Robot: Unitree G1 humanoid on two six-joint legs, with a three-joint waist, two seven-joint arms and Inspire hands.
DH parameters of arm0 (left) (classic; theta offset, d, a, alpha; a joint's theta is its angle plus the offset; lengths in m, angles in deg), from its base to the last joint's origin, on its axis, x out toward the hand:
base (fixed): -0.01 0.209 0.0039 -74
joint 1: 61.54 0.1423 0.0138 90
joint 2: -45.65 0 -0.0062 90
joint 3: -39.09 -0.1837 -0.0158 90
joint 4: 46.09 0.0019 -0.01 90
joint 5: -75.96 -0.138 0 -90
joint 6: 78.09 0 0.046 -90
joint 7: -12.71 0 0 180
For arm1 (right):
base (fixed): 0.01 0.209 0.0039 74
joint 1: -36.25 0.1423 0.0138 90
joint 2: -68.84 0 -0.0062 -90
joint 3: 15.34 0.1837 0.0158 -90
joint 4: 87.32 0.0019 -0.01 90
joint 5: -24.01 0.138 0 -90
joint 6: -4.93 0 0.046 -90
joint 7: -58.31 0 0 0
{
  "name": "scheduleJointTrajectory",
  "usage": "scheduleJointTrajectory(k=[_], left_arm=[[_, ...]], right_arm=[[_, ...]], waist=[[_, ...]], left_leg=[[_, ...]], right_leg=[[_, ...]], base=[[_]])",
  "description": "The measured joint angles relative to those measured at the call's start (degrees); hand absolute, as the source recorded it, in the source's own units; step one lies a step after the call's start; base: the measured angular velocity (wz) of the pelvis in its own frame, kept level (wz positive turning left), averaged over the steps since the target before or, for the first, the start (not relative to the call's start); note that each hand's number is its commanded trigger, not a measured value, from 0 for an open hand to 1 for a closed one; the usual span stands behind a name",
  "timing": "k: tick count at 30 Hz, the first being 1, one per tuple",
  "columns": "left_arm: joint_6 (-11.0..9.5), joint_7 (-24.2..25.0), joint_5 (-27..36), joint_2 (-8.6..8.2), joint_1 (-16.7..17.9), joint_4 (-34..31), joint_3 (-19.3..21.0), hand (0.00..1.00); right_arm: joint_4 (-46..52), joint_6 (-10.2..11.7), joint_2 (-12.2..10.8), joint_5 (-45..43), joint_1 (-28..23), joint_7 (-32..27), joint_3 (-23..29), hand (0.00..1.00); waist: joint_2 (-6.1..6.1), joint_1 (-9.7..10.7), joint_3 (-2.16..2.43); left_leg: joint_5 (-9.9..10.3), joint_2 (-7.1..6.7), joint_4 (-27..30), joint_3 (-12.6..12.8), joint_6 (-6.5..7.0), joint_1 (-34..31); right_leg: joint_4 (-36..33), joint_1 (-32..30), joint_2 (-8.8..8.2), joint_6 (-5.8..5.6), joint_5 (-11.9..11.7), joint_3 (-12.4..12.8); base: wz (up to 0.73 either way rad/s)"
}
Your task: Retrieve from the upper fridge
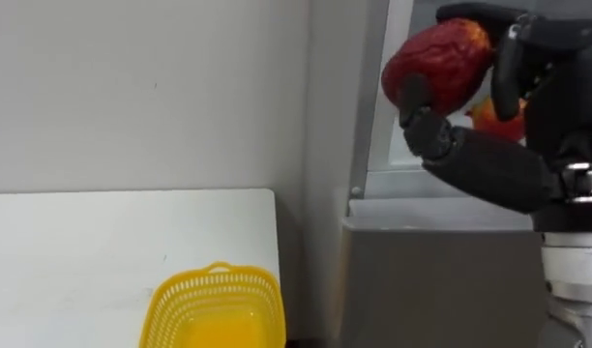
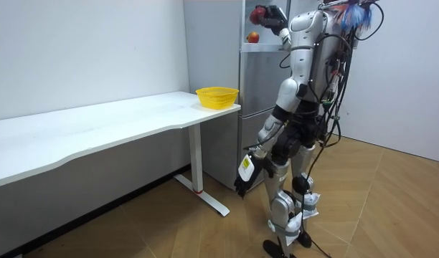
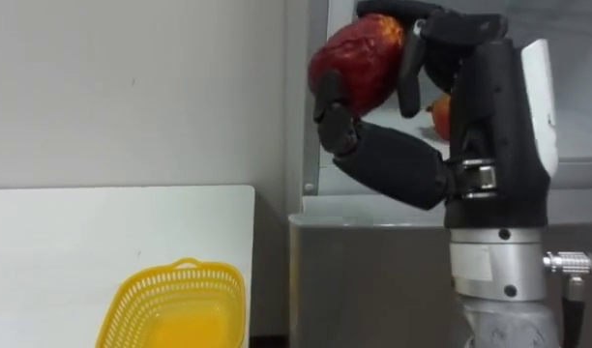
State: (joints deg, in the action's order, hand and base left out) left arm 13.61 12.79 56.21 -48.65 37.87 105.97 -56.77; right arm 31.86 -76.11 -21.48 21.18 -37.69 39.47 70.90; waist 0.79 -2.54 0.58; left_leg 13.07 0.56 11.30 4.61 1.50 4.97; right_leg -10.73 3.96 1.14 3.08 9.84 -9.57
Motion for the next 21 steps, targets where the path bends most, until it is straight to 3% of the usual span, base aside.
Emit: scheduleJointTrajectory(k=[5,13,21], left_arm=[[-0.4,0.1,2.2,-0.23,-0.9,0.8,-1.5,0.00],[-0.5,0.6,2.1,0.69,-2.1,2.3,-2.2,0.00],[-0.4,0.8,2.0,1.38,-2.5,4.4,-2.2,0.00]], right_arm=[[1.6,0.0,-0.7,-2.9,0.0,-0.4,-5.1,1.00],[3.3,0.0,-2.3,-11.6,0.3,1.4,-10.7,1.00],[-0.7,0.4,-2.0,-15.8,3.8,5.3,-15.9,1.00]], waist=[[0.07,-0.6,-0.17],[2.04,-3.5,-0.12],[3.74,-6.6,-1.05]], left_leg=[[0.0,0.03,-0.6,0.0,-0.01,0.3],[0.0,-0.10,-0.1,-0.1,-0.02,-0.1],[0.0,-0.12,-0.6,-2.0,-0.02,-0.3]], right_leg=[[-0.3,-0.1,0.02,0.04,0.0,0.2],[0.2,-0.1,-0.06,0.03,0.0,-0.3],[0.1,0.4,-0.19,0.02,0.0,-2.0]], base=[[-0.04],[0.01],[0.10]])
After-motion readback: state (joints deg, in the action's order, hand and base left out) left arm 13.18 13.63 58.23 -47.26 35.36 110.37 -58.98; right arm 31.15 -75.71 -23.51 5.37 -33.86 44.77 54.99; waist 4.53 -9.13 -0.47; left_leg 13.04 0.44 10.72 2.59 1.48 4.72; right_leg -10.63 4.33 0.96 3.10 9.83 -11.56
